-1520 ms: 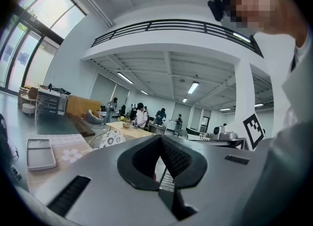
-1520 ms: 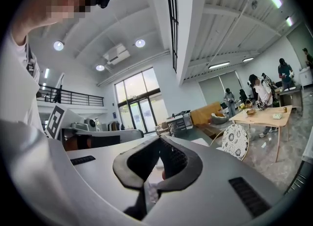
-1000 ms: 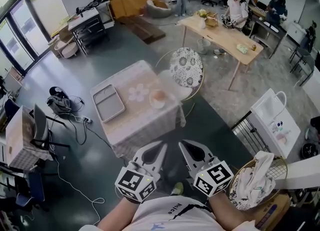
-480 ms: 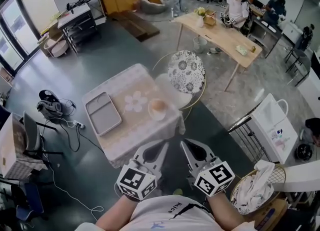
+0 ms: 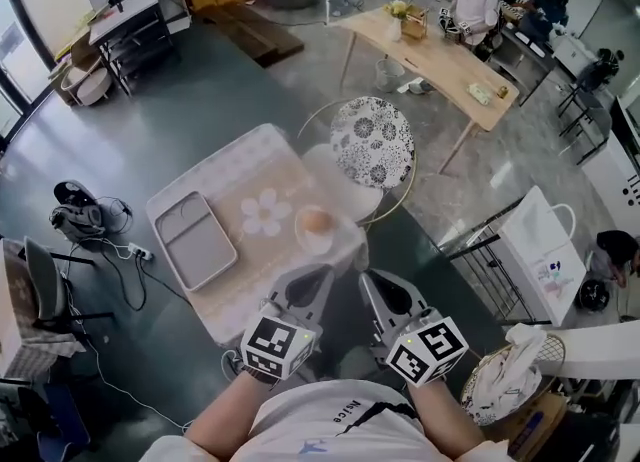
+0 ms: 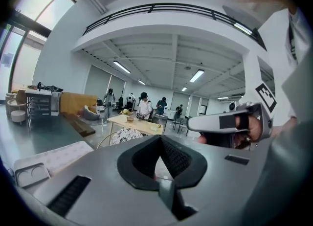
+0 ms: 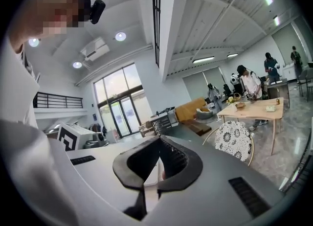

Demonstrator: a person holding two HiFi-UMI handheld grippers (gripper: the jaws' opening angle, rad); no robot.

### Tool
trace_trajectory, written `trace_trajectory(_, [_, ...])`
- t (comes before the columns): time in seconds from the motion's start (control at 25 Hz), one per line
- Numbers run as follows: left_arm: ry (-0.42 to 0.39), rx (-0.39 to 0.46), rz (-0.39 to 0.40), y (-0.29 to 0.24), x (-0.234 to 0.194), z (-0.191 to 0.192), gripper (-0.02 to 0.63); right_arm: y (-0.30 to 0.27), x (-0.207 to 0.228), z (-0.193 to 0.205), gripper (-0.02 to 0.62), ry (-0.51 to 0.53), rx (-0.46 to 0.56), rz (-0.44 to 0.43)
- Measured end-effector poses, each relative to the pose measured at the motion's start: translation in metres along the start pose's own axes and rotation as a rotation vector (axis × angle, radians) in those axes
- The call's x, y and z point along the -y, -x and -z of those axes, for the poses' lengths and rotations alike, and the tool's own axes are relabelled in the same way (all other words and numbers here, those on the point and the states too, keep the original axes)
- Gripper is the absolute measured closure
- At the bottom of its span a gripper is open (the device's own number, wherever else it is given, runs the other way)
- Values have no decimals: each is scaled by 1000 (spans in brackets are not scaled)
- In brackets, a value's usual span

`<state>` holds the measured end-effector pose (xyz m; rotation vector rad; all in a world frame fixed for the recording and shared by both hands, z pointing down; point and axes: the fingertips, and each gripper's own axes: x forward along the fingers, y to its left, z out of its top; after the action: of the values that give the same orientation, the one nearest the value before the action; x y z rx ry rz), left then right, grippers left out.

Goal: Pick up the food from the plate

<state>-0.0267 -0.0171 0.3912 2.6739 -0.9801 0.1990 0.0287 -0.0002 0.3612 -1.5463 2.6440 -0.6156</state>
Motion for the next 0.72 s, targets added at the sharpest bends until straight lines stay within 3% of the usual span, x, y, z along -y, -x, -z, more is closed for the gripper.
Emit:
trace_trajectory(0.32, [-29,-56,-12,-41,-42,13,601,-48,38,-4,581,-29,-14,19])
trace_trajectory(0.72, [-61,-148,-90,-115,-94,37,600,-136,104,-7,581,13,-102,-95])
